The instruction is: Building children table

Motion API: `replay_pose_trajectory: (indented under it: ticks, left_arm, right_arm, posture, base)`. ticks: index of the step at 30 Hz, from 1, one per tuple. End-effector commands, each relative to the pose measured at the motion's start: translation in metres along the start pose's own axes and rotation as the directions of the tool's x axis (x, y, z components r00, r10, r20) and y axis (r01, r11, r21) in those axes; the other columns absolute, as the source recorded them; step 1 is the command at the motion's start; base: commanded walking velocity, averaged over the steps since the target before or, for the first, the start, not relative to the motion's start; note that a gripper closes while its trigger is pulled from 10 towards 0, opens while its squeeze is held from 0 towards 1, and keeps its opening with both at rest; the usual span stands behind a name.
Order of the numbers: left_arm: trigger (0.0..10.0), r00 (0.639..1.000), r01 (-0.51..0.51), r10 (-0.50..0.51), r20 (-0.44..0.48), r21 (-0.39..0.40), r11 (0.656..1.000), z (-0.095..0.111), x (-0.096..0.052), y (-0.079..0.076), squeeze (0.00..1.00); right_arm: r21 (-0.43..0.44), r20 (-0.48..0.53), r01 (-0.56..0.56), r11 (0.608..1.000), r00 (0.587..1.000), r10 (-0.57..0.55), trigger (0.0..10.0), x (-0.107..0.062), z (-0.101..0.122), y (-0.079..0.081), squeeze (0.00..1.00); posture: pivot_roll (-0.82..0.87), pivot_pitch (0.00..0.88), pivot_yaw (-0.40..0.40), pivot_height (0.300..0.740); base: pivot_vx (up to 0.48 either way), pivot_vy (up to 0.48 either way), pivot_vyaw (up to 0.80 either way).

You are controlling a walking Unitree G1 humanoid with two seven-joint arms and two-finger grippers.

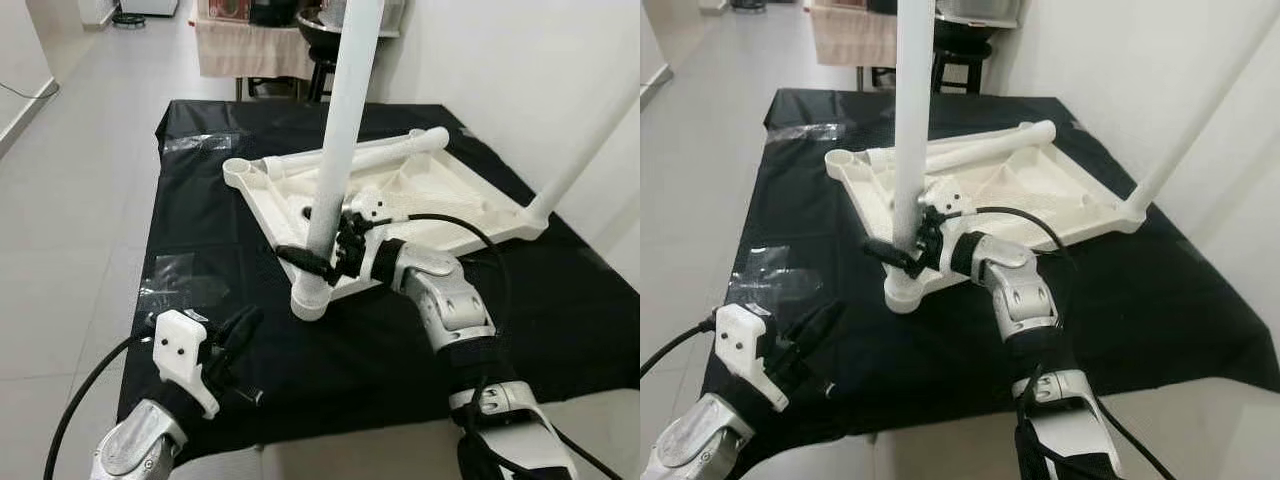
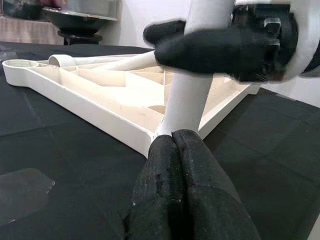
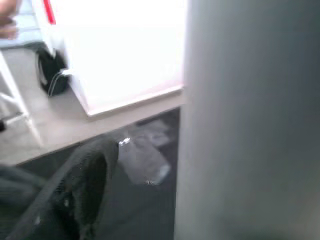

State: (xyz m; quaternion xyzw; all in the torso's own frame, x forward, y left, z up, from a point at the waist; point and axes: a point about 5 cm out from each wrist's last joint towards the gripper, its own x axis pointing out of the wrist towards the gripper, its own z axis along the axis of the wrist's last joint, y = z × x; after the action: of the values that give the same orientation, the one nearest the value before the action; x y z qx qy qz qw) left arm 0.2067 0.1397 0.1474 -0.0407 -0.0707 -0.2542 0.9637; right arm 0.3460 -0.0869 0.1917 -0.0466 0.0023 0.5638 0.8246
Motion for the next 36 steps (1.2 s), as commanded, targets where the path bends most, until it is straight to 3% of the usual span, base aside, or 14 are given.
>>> replay_pose_trajectory:
  ticks: [1, 7, 8, 14, 19, 22, 23, 24, 26, 27, 28, 32, 35, 36]
  left_arm:
    - [10.0, 1.000, 0.010, -0.010, -0.008, -0.007, 1.000, -0.003, 0.000, -0.003, 0.00]
    - [10.0, 1.000, 0.008, -0.008, -0.009, -0.008, 1.000, -0.003, 0.000, -0.003, 0.00]
    - [10.0, 1.000, 0.007, -0.007, -0.009, -0.009, 1.000, -0.003, 0.000, -0.003, 0.00]
    - [10.0, 1.000, 0.007, -0.007, -0.008, -0.010, 1.000, -0.003, -0.001, -0.004, 0.00]
    - [10.0, 1.000, 0.010, -0.011, -0.004, -0.013, 1.000, -0.001, -0.002, -0.006, 0.00]
    - [10.0, 1.000, 0.011, -0.011, -0.004, -0.013, 1.000, -0.001, -0.002, -0.006, 0.00]
    - [10.0, 1.000, 0.013, -0.013, -0.004, -0.013, 1.000, 0.000, -0.004, -0.006, 0.00]
    - [10.0, 1.000, 0.013, -0.013, -0.004, -0.013, 1.000, 0.000, -0.004, -0.006, 0.00]
    - [10.0, 1.000, 0.012, -0.012, -0.004, -0.013, 1.000, 0.002, -0.006, -0.004, 0.00]
    - [10.0, 1.000, 0.012, -0.012, -0.004, -0.013, 1.000, 0.002, -0.006, -0.004, 0.00]
    - [10.0, 1.000, 0.012, -0.012, -0.004, -0.013, 1.000, 0.002, -0.007, -0.003, 0.00]
    - [10.0, 1.000, 0.013, -0.014, -0.009, -0.014, 1.000, 0.002, -0.006, -0.001, 0.00]
    - [10.0, 1.000, 0.019, -0.019, -0.012, -0.014, 1.000, 0.001, -0.005, 0.000, 0.00]
    - [10.0, 1.000, 0.015, -0.016, -0.011, -0.014, 1.000, 0.001, -0.005, 0.000, 0.00]
  right_arm:
    - [-0.001, -0.068, -0.114, 0.994, 0.991, 0.113, 10.0, 0.006, -0.004, -0.004, 0.00]
    - [0.054, -0.076, -0.136, 0.989, 0.987, 0.140, 10.0, 0.013, -0.002, -0.012, 0.00]
    - [0.075, -0.087, -0.137, 0.988, 0.986, 0.143, 0.5, 0.012, -0.004, -0.015, 0.00]
    - [0.104, -0.090, -0.122, 0.987, 0.987, 0.132, 0.0, 0.004, -0.008, -0.021, 0.00]
    - [0.061, -0.044, 0.009, 0.998, 0.999, -0.007, 0.0, -0.033, -0.012, -0.031, 0.00]
    - [0.063, -0.035, 0.039, 0.997, 0.999, -0.037, 0.0, -0.038, -0.012, -0.031, 0.00]
    - [0.064, -0.058, 0.270, 0.961, 0.962, -0.266, 0.0, -0.045, -0.024, -0.029, 0.00]
    - [0.064, -0.058, 0.270, 0.961, 0.962, -0.266, 0.0, -0.045, -0.024, -0.029, 0.00]
    - [0.140, -0.111, 0.737, 0.662, 0.676, -0.729, 0.0, -0.045, -0.048, -0.008, 0.00]
    - [0.140, -0.111, 0.737, 0.662, 0.676, -0.729, 0.0, -0.045, -0.048, -0.008, 0.00]
    - [0.157, -0.143, 0.828, 0.539, 0.559, -0.817, 0.0, -0.050, -0.054, -0.001, 0.00]
    - [0.104, -0.093, 0.606, 0.789, 0.796, -0.599, 0.0, -0.006, -0.056, 0.044, 0.00]
    - [0.078, -0.090, 0.563, 0.823, 0.826, -0.556, 0.0, 0.004, -0.055, 0.041, 0.00]
    - [0.077, -0.103, 0.554, 0.829, 0.831, -0.546, 1.6, 0.005, -0.056, 0.040, 0.00]
  posture:
    - [0.13, 0.048, -0.127, 0.740]
    - [0.13, 0.048, -0.130, 0.740]
    - [0.14, 0.049, -0.131, 0.740]
    - [0.13, 0.056, -0.129, 0.740]
    - [0.12, 0.072, -0.123, 0.740]
    - [0.12, 0.076, -0.124, 0.740]
    - [0.11, 0.086, -0.127, 0.740]
    - [0.11, 0.086, -0.127, 0.740]
    - [0.09, 0.096, -0.122, 0.740]
    - [0.09, 0.096, -0.122, 0.740]
    - [0.09, 0.096, -0.122, 0.740]
    - [0.10, 0.088, -0.102, 0.740]
    - [0.10, 0.083, -0.110, 0.740]
    - [0.11, 0.083, -0.108, 0.740]
  base:
    - [0.000, 0.000, 0.00]
    - [0.000, 0.000, 0.00]
    - [0.000, 0.000, 0.00]
    - [0.000, 0.000, 0.00]
    - [0.000, 0.000, 0.00]
    - [0.000, 0.000, 0.00]
    - [0.000, 0.000, 0.00]
    - [0.000, 0.000, 0.00]
    - [0.000, 0.000, 0.00]
    - [0.000, 0.000, 0.00]
    - [0.000, 0.000, 0.00]
    - [0.000, 0.000, 0.00]
    - [0.000, 0.000, 0.00]
    - [0.000, 0.000, 0.00]
